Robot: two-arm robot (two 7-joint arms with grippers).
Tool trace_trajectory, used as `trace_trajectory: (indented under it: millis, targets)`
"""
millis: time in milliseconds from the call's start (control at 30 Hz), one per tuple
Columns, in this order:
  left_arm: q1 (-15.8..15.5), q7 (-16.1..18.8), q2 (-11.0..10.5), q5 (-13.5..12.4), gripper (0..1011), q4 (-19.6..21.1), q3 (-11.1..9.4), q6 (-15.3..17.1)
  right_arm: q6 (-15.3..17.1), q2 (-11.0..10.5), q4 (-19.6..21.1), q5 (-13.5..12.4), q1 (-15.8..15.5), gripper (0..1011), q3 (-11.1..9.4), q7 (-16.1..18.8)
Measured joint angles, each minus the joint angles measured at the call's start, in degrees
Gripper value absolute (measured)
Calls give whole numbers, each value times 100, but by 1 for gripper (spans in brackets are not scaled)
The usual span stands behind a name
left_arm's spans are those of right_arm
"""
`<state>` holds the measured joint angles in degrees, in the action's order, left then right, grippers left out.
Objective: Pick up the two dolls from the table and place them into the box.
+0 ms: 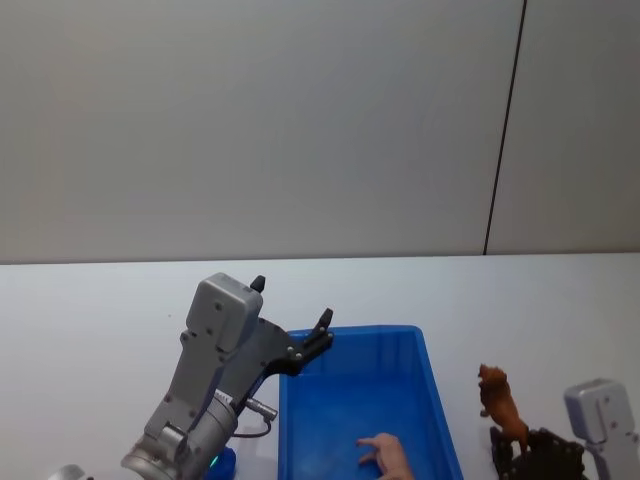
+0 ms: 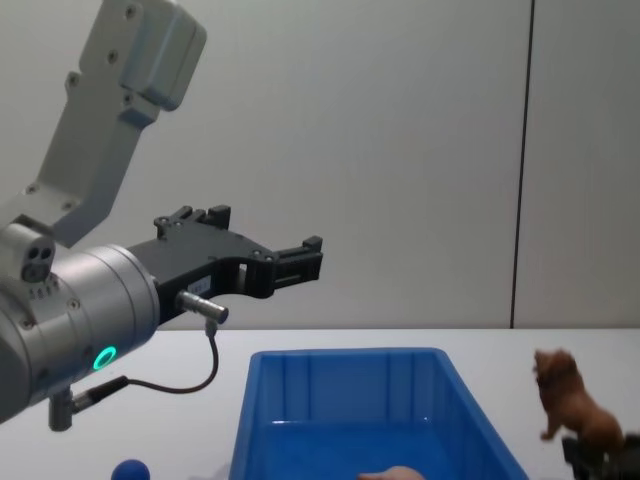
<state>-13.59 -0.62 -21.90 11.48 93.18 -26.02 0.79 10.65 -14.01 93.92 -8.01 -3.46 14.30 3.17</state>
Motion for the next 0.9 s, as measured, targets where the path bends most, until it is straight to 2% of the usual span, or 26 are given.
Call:
trace_trajectory:
  millis: [200,467,633,900]
  targets:
    - [0,0,0,0,1001,0,0,0,-168,-25,259,8,-6,266,-14,158]
    - [0,0,0,0,1001,0,0,0,-274,16,437,-114,114,267,0,588]
    - [0,0,0,0,1001,0,0,0,-266,108,409,-186,267,267,43,882]
    - [0,0,0,0,1001,0,0,0,-157,366,54,-240,659,268,153,1331]
